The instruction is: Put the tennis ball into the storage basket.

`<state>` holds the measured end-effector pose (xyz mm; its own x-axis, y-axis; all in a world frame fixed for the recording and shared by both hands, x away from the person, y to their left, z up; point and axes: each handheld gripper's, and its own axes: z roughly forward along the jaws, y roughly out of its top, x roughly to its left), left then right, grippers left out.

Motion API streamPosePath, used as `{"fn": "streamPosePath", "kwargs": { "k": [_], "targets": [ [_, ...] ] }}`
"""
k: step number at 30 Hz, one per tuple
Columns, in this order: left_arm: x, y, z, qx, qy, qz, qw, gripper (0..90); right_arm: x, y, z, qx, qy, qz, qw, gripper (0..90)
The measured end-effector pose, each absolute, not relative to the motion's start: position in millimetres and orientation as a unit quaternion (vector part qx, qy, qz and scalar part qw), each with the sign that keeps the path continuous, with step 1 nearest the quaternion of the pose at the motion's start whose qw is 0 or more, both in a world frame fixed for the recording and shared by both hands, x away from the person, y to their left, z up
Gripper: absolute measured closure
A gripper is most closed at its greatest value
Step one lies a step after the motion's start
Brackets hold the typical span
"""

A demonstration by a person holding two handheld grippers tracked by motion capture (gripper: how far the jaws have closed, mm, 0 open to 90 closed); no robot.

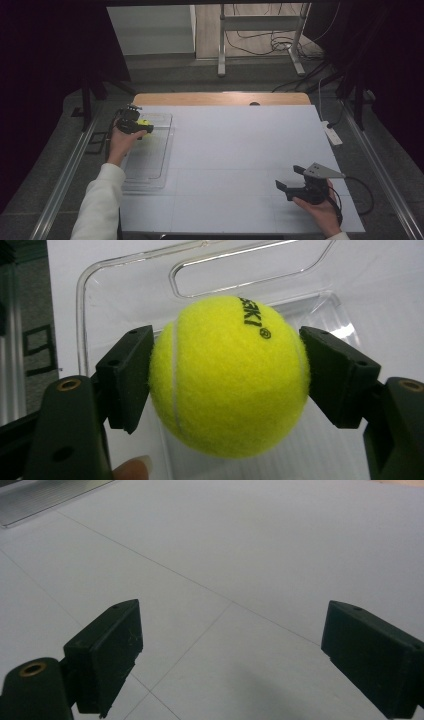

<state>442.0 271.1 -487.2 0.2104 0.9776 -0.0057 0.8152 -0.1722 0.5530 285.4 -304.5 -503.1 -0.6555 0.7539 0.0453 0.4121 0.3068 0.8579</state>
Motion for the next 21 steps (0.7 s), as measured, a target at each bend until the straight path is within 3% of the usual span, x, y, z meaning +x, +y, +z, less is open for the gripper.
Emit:
{"fn": "streamPosePath", "kwargs": {
  "k": [21],
  "targets": [
    [447, 265, -501, 0.755, 0.597, 0.188, 0.195, 26.2, 285, -307, -503, 0.371, 0.785, 0.46, 0.186, 10.3]
  ]
}}
